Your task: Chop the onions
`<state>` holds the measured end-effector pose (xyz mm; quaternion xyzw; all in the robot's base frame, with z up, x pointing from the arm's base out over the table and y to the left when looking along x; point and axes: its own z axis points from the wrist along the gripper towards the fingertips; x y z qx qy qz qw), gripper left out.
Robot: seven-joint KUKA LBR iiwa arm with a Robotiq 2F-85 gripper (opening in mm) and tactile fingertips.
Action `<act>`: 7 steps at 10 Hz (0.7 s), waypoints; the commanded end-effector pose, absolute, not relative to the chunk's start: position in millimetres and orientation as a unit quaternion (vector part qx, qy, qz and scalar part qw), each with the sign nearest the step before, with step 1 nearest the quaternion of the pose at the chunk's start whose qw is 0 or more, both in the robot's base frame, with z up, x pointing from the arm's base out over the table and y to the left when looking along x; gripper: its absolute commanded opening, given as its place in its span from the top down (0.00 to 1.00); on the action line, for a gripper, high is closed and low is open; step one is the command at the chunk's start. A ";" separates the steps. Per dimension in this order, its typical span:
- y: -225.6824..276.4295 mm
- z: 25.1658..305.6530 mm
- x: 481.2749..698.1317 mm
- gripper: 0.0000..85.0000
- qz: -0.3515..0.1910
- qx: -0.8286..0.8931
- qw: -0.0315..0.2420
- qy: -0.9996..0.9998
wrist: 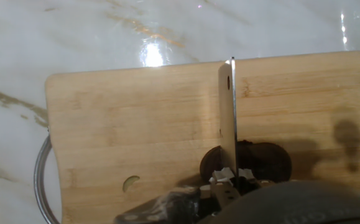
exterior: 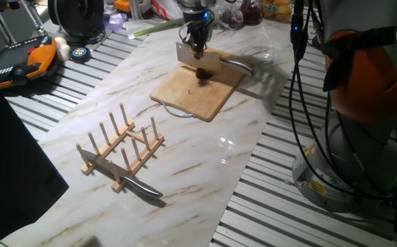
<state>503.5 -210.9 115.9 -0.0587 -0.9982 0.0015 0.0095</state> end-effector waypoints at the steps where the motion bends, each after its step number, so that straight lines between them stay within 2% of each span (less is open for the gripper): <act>1: -210.3 114.5 502.8 0.99 0.001 -0.059 0.009 -0.998; 7: -209.7 110.9 501.3 0.99 -0.001 -0.060 0.008 -0.998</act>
